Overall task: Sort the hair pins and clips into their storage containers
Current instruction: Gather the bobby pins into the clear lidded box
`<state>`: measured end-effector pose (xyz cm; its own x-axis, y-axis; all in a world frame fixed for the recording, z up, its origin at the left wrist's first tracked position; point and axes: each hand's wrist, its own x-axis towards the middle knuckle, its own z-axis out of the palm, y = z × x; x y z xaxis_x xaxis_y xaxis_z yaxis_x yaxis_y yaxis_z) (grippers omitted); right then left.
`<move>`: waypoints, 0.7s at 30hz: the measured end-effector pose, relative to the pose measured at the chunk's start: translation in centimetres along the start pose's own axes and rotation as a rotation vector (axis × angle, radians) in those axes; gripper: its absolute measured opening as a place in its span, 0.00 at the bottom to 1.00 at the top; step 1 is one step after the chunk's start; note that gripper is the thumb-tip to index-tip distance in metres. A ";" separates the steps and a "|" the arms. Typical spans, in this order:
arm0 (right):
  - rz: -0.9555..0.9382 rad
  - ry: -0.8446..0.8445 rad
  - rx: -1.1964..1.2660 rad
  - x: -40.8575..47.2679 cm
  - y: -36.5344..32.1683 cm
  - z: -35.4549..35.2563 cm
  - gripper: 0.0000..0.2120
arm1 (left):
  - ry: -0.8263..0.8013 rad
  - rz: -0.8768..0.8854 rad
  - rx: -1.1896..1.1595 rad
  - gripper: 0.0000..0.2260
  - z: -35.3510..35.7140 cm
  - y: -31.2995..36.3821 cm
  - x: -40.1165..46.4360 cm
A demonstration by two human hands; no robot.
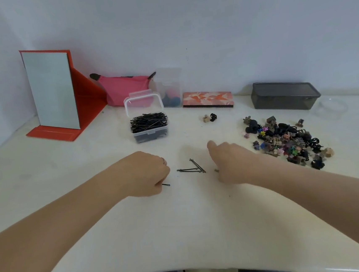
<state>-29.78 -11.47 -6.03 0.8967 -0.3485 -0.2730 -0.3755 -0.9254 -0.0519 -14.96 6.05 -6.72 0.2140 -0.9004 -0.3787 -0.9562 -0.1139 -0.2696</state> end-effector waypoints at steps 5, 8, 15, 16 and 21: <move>0.154 0.059 0.376 3.5 -0.9 -0.6 0.14 | 0.022 0.018 -0.041 0.07 0.4 0.7 1.8; 0.146 0.060 0.525 3.9 -1.5 -0.6 0.15 | 0.137 0.050 -0.098 0.08 0.7 1.4 2.8; 0.023 -0.019 0.375 3.0 -2.2 -0.4 0.20 | 0.321 0.022 -0.313 0.10 0.7 0.7 3.6; 0.006 -0.009 0.332 3.0 -2.4 -0.3 0.20 | 0.306 0.023 -0.320 0.09 0.6 0.7 3.7; -0.016 0.035 0.187 3.4 -3.0 -0.3 0.18 | 0.185 0.016 -0.201 0.08 -0.1 1.1 4.7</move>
<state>-25.53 -9.91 -6.56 0.9093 -0.3421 -0.2371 -0.3953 -0.8882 -0.2342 -15.02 1.65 -8.76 0.1764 -0.9621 -0.2080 -0.9835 -0.1637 -0.0770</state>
